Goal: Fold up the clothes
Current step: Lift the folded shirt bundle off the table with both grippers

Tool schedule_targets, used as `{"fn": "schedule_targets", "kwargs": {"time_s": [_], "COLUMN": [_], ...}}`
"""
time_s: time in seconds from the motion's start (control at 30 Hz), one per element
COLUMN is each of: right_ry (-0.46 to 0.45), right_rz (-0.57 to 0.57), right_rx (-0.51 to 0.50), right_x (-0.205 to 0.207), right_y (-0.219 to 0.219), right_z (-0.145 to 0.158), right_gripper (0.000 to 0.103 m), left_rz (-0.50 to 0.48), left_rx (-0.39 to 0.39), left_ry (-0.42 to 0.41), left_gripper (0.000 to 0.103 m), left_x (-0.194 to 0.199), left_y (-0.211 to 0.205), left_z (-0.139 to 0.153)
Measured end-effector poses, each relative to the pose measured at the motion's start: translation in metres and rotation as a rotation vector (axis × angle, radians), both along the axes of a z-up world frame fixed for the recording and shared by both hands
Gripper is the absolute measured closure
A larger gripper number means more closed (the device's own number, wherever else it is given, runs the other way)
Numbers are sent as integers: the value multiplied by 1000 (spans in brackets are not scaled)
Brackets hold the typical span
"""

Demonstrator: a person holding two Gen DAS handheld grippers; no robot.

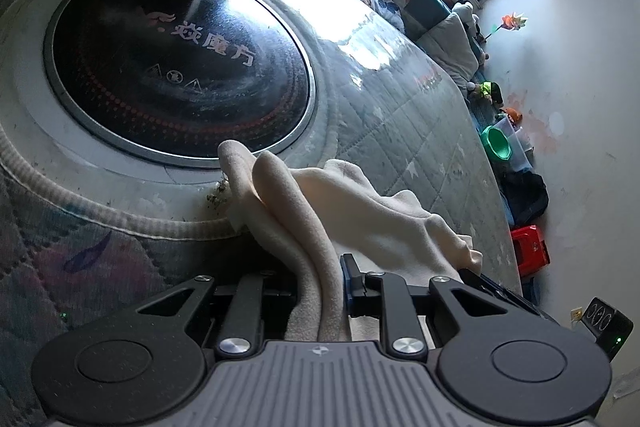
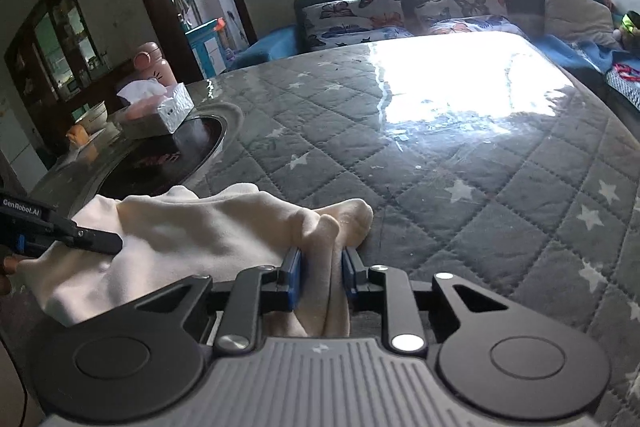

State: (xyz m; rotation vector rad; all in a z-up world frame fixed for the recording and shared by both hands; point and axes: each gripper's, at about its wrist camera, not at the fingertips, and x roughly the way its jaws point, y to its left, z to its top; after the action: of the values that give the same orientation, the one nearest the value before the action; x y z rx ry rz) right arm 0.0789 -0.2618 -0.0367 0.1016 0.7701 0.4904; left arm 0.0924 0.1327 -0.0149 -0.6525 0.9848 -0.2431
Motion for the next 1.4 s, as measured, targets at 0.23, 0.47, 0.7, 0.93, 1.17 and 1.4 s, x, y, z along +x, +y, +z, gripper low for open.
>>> {"fn": "schedule_targets", "kwargs": {"time_s": [0.23, 0.47, 0.7, 0.93, 1.17, 1.4], "right_ry": [-15, -92, -157, -208, -232, -240], "right_rz": [-2, -35, -65, -115, -173, -215], "right_rx": [17, 33, 15, -30, -60, -77], "right_x": [-7, -22, -32, -34, -35, -34], "right_y": [4, -2, -9, -23, -45, -66], "right_z": [1, 21, 45, 64, 76, 77], "right_gripper": [92, 93, 93, 93, 93, 93], "left_rz": [-24, -68, -127, -181, -228, -271], "left_rx": [51, 117, 157, 181, 197, 221], "left_ry": [-18, -41, -85, -106, -108, -115], "left_gripper": [82, 84, 85, 86, 86, 86], "left_x": [1, 7, 16, 30, 43, 51], "left_y": [-6, -15, -36, -67, -96, -123], "left_z": [3, 11, 23, 28, 30, 35]}}
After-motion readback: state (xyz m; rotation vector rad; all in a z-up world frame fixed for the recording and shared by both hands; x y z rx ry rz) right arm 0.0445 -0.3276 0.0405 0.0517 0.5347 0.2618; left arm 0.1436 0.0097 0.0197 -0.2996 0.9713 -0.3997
